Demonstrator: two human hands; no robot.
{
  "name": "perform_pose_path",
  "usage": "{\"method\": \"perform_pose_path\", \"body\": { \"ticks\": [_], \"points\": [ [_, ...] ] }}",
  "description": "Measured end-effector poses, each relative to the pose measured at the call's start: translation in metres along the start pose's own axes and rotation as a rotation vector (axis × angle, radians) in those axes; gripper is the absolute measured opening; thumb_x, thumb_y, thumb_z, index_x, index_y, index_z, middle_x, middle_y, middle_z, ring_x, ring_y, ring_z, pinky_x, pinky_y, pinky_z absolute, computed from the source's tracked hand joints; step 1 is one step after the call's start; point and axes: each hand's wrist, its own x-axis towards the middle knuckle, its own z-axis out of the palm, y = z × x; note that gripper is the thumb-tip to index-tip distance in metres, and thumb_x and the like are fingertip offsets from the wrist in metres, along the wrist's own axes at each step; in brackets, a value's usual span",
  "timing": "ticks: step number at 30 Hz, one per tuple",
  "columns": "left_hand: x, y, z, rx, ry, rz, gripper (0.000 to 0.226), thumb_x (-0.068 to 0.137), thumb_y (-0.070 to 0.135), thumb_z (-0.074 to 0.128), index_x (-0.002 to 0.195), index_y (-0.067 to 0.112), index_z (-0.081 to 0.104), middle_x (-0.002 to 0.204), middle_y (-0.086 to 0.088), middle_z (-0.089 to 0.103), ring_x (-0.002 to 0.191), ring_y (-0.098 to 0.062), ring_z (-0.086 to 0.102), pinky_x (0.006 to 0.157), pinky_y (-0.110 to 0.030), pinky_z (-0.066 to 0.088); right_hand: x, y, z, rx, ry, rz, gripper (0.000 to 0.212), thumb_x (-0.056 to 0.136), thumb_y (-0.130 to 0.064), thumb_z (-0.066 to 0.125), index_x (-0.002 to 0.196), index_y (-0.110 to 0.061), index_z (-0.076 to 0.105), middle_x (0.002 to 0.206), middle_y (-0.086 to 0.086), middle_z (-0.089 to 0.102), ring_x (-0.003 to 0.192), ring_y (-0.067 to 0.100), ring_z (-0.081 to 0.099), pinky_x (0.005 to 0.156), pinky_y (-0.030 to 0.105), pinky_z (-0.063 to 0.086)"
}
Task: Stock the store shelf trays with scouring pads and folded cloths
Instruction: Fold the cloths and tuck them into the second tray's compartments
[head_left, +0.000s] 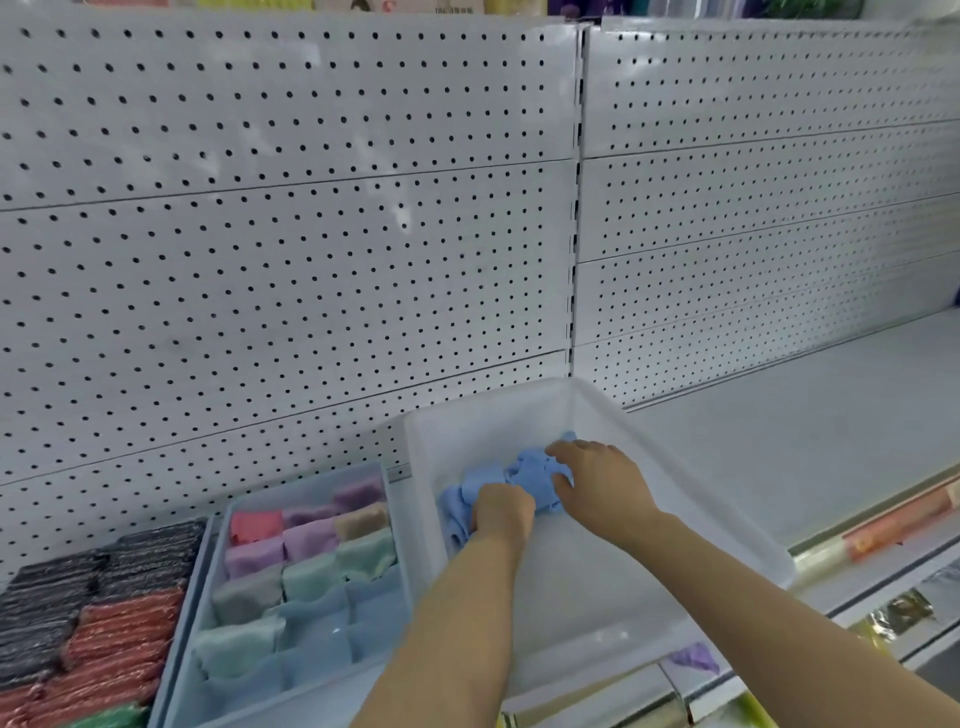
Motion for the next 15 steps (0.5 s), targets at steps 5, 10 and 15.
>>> {"method": "perform_pose_path", "body": {
  "ticks": [5,10,15],
  "points": [
    [-0.007,-0.02,-0.1,0.055,0.091,0.104,0.022,0.089,0.024,0.053,0.107,0.019,0.064,0.113,-0.005,0.064,0.102,-0.028,0.062,0.074,-0.029,0.042,0.017,-0.003,-0.002,0.207,-0.011,0.032,0.033,0.091,-0.019,0.051,0.122,-0.019,0.061,0.113,0.001,0.067,0.102,0.022,0.061,0.082,0.033,0.05],
    [-0.036,-0.072,-0.203,-0.577,0.11,0.106,0.023,0.077,0.005,0.05,0.06,0.015,0.039,0.063,-0.002,0.036,0.059,-0.019,0.035,0.05,-0.022,0.04,0.038,-0.041,-0.032,0.609,0.025,0.071,0.028,0.094,-0.033,0.053,0.116,-0.019,0.063,0.102,-0.001,0.069,0.094,0.018,0.063,0.085,0.034,0.049],
    [-0.076,-0.111,-0.251,-0.829,0.151,0.171,0.011,0.083,0.009,0.057,0.076,0.001,0.059,0.074,-0.004,0.05,0.068,-0.017,0.049,0.062,-0.022,0.053,0.046,-0.087,-0.053,0.96,0.007,0.028,0.029,0.084,-0.039,0.064,0.088,-0.01,0.062,0.074,0.003,0.063,0.066,0.013,0.053,0.068,0.04,0.048]
  ]
}}
